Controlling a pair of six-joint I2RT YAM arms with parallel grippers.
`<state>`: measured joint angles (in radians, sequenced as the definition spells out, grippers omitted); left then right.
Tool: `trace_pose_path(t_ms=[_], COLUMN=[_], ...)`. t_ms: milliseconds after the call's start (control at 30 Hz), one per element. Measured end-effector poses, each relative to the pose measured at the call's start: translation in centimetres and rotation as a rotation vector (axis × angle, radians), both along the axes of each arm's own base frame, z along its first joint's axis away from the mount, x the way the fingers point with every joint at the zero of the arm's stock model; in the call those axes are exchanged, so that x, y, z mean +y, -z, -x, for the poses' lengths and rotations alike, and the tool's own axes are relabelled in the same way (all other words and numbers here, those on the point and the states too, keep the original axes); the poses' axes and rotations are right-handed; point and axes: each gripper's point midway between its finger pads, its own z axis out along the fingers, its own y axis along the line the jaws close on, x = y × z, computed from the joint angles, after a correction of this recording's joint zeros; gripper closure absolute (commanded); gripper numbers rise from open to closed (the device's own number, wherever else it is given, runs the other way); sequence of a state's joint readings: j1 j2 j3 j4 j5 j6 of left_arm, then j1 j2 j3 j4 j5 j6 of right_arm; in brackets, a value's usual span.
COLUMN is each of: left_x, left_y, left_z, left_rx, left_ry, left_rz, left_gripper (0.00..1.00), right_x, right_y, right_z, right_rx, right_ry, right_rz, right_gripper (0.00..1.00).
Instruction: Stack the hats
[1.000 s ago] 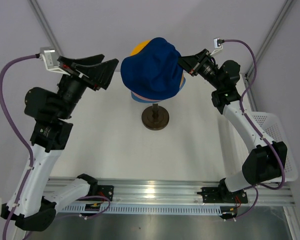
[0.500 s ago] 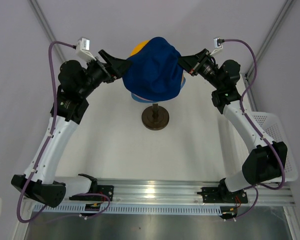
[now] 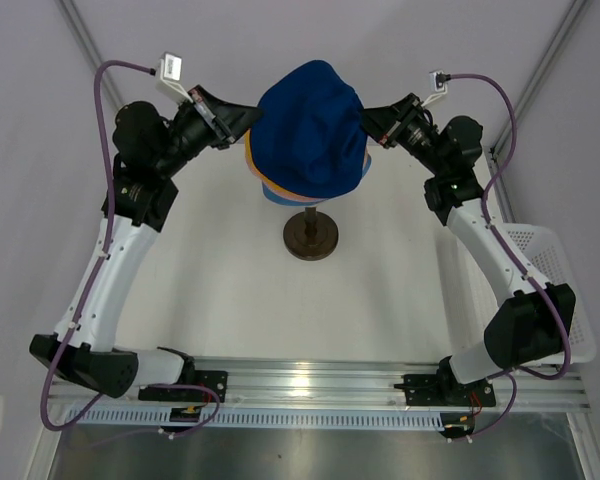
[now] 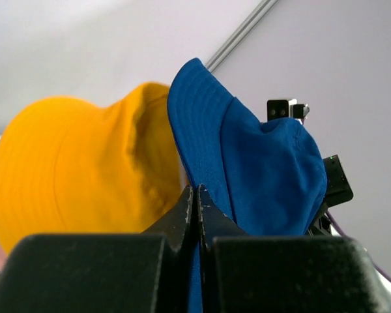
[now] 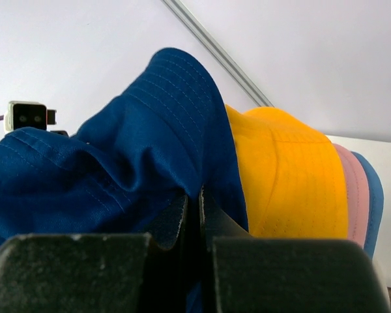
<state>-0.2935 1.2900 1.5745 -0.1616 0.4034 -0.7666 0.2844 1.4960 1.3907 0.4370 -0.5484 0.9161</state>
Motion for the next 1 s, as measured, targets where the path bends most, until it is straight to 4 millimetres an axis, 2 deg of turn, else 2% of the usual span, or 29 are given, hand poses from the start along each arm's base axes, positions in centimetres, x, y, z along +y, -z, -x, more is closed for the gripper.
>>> trace_pose_path(t_ms=[200, 300, 367, 467, 500, 633, 733, 767, 1000], left_x=[0.6, 1.7, 2.3, 2.8, 2.8, 2.8, 2.7, 2.7, 2.8], left_y=[-2.5, -2.8, -2.3, -0.6, 0.2, 4.3, 7.2, 7.6, 7.8], left_z=[-2.0, -3.4, -4.3, -6.3, -7.0, -9.1, -9.6, -9.7, -8.9], left_rx=[-0.06, -0.064, -0.05, -0.001, 0.021, 0.124, 0.186, 0.189, 0.127], left_ry=[-0.011, -0.044, -0.063, -0.079, -0.081, -0.063, -0.04, -0.032, -0.009], left_rz=[-0.003, -0.002, -0.003, -0.005, -0.005, 0.012, 0.037, 0.045, 0.08], left_gripper=[0.99, 0.99, 0.99, 0.99, 0.99, 0.99, 0.99, 0.99, 0.99], right_x=[0.0, 0.1, 0.3, 0.7, 0.8, 0.9, 0.3, -0.1, -4.3], right_y=[-2.6, -3.8, -3.9, -2.8, -2.4, -0.3, 0.1, 0.3, 0.9], right_z=[-0.1, -0.4, -0.8, -1.6, -1.9, -2.9, -3.3, -3.2, -1.2], right_rx=[-0.06, -0.086, -0.087, -0.059, -0.046, 0.012, 0.027, 0.033, 0.097], right_ry=[0.01, 0.017, 0.014, 0.011, 0.011, 0.022, 0.044, 0.052, 0.157], right_rz=[0.003, 0.008, 0.013, 0.024, 0.027, 0.061, 0.072, 0.071, 0.006], right_gripper=[0.93, 0.91, 0.87, 0.54, 0.37, 0.15, 0.08, 0.07, 0.09])
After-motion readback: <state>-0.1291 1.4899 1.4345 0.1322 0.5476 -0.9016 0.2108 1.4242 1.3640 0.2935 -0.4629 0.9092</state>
